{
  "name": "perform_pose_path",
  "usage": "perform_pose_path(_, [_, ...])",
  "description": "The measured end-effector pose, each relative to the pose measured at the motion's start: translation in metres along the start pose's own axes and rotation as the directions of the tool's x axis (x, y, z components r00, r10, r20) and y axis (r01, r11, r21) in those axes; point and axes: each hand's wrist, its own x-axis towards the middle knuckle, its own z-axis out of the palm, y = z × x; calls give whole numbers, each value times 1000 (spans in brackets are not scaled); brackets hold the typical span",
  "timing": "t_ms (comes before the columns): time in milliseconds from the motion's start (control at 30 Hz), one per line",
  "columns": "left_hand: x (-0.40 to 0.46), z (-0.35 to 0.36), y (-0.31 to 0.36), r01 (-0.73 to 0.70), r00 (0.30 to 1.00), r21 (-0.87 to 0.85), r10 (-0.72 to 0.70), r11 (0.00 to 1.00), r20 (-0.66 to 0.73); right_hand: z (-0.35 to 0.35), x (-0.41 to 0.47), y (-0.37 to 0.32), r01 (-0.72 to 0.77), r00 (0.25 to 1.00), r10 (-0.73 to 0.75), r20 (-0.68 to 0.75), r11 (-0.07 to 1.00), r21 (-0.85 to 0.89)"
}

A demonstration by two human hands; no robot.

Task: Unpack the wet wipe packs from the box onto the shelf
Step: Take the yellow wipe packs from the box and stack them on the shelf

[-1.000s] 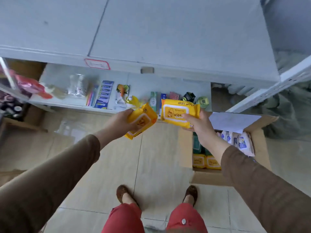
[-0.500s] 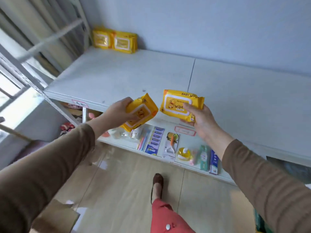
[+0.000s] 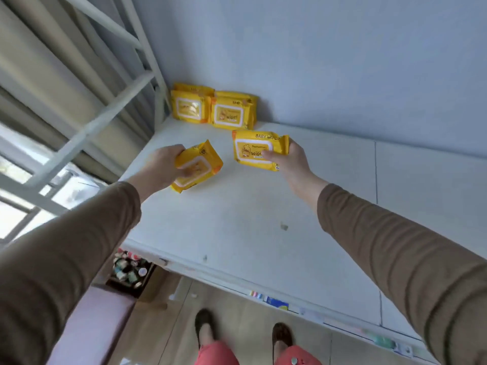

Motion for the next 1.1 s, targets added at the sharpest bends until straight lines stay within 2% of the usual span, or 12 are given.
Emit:
perform_pose_path(167, [103,-26,-42,-77,997,54,78,996,-12,55,70,2,25,996,-32,-83,995,-93])
perform_pose_path(267, [160,-34,-60,-154,987,65,150,986,60,82,101,4,27,994,-37,-100,994,-102])
perform_pose_path(467, [244,-38,-74,-359,923,157,325,920,207,112,143,16,9,993,-19,-120,996,-84])
perform_pose_path(667, [279,-35,-87,-442,897,206,436,873,74,136,155,26,6,936,-146,-321,917,-399])
perform_pose_path(767, [282,-30,-90,-459,877,326,481,827,15,139,160,34,-50,894,-179,-412,872,-486])
perform_pose_path(833, [280,-28,-89,-448,873,397,488,801,0,139,162,35,-92,886,-166,-432,851,-517])
perform_pose_path(967, [265,-25,-85,-434,865,392,497,811,-70,137,155,31,-189,877,-101,-469,825,-532])
perform_pose_path(1100, [228,-8,-58,-497,800,364,578,788,-160,113,120,28,-179,881,-117,-458,813,-554])
